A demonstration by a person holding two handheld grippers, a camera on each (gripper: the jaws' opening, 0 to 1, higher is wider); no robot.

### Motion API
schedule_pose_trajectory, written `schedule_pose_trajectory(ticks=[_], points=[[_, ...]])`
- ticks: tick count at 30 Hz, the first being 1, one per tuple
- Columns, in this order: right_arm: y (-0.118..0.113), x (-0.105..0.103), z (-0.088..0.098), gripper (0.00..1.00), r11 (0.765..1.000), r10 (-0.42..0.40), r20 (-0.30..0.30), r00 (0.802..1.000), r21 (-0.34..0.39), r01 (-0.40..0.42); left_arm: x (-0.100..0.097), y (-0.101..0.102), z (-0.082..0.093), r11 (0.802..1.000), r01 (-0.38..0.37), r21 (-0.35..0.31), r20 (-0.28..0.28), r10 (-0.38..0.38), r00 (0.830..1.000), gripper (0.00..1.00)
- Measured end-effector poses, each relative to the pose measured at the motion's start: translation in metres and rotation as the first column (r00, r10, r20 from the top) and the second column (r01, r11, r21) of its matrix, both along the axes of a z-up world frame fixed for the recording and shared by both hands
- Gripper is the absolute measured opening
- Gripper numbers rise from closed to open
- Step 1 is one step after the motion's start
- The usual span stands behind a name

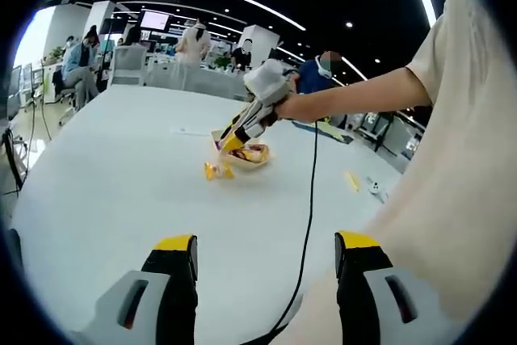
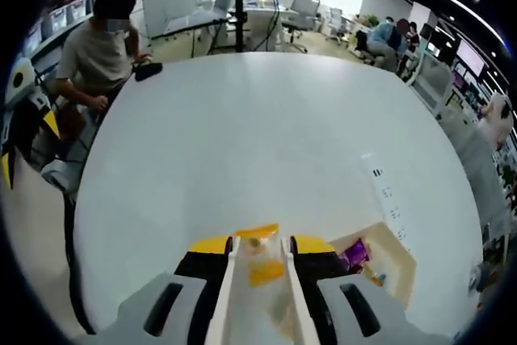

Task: Place the target food into the container with the food tongs after gripping and lifting it, then release it inside without dropping or visibly crushing the food.

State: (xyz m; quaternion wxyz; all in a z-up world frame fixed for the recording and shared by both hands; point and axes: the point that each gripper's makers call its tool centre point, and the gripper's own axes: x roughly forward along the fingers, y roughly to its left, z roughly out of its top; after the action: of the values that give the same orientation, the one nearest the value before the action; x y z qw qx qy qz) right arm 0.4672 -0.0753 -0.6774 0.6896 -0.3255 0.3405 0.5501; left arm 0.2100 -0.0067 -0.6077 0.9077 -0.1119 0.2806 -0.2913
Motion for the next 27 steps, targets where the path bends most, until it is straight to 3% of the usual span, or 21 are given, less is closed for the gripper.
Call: schedule_pose_trajectory(ticks=[19,27], points=[[-0.004,-0.004,-0.029,0.29,0.997,0.05,-0.024,0.998,-0.062,-0.051,0.003,0.001,-0.001,1.0,-0.009,-0.008,-0.013,0.008,1.0,0.7],[-0.002,-0.004,-0.037,0.29,0.989,0.111,-0.013,0.994,-0.097,-0.112,0.003,0.0,-0.003,1.0,-0.009,-0.016,-0.026,0.009,1.0,0.71]])
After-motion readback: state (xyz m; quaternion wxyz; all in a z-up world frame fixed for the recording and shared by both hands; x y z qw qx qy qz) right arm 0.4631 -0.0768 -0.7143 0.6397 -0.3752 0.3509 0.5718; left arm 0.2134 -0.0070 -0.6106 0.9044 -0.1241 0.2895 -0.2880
